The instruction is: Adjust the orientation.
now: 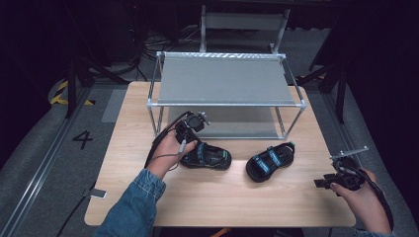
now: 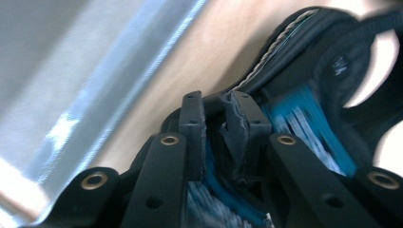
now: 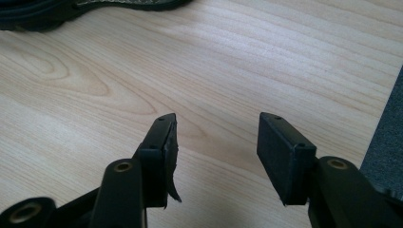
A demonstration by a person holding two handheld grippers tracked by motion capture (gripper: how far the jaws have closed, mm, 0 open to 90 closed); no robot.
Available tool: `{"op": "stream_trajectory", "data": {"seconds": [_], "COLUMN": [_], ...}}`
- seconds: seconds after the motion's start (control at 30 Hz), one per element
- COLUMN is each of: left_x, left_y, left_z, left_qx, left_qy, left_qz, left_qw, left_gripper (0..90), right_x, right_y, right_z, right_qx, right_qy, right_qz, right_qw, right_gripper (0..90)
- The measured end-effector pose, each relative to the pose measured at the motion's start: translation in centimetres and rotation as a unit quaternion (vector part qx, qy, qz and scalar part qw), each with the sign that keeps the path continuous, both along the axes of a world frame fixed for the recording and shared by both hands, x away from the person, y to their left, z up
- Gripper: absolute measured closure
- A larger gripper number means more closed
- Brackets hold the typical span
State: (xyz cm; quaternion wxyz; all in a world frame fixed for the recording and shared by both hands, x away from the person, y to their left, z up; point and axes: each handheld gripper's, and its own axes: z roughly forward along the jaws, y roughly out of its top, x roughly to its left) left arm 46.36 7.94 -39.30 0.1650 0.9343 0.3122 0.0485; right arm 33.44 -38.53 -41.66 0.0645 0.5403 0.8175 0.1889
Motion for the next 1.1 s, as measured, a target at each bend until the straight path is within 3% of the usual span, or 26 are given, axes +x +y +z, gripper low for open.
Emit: {"op": "stream_trajectory", "data": {"seconds": [0.13, 0.23, 0.3, 0.53, 0.67, 0.77, 0.87, 1.0, 1.1], "left_x": [0.7, 1.0, 1.1, 1.1, 0.8, 0.4, -0.3, -1.7, -2.7], "left_y": [0.2, 0.4, 0.5, 0.6, 0.9, 1.7, 2.0, 1.5, 0.3], "left_z": [-0.6, -0.8, -0.9, -1.2, -0.7, -0.1, 0.7, 2.5, 3.7], "left_qx": [-0.006, -0.008, -0.013, 0.021, 0.02, 0.001, -0.008, -0.034, -0.034], "left_qy": [0.011, 0.007, 0.012, 0.002, -0.01, -0.009, -0.015, -0.022, -0.037], "left_qz": [0.006, 0.001, 0.014, 0.038, 0.046, 0.061, 0.059, 0.041, 0.018], "left_qw": [0.9999, 0.9999, 0.9997, 0.999, 0.9987, 0.9981, 0.9981, 0.9983, 0.9986], "left_gripper": [75.7, 73.5, 70.0, 53.0, 48.8, 45.6, 46.0, 46.3, 45.8], "right_x": [-0.1, -0.1, -0.1, -0.1, 0.1, 0.4, 0.7, 1.1, 1.2], "right_y": [0.1, 0.1, 0.2, 0.4, 0.3, 0.5, 0.8, 1.2, 1.3], "right_z": [-0.1, -0.1, -0.1, 0.0, 0.1, 0.2, 0.3, 0.4, 0.6], "right_qx": [0.0, -0.002, -0.002, -0.003, -0.003, -0.004, -0.004, -0.004, -0.002], "right_qy": [0.001, -0.001, -0.001, -0.004, -0.005, -0.007, -0.008, -0.011, -0.013], "right_qz": [0.004, 0.004, 0.003, 0.008, 0.003, 0.004, 0.01, 0.016, 0.02], "right_qw": [1.0, 1.0, 1.0, 1.0, 1.0, 1.0, 0.9999, 0.9998, 0.9997], "right_gripper": [49.5, 49.4, 49.2, 48.8, 48.8, 48.6, 48.5, 48.5, 48.5]}}
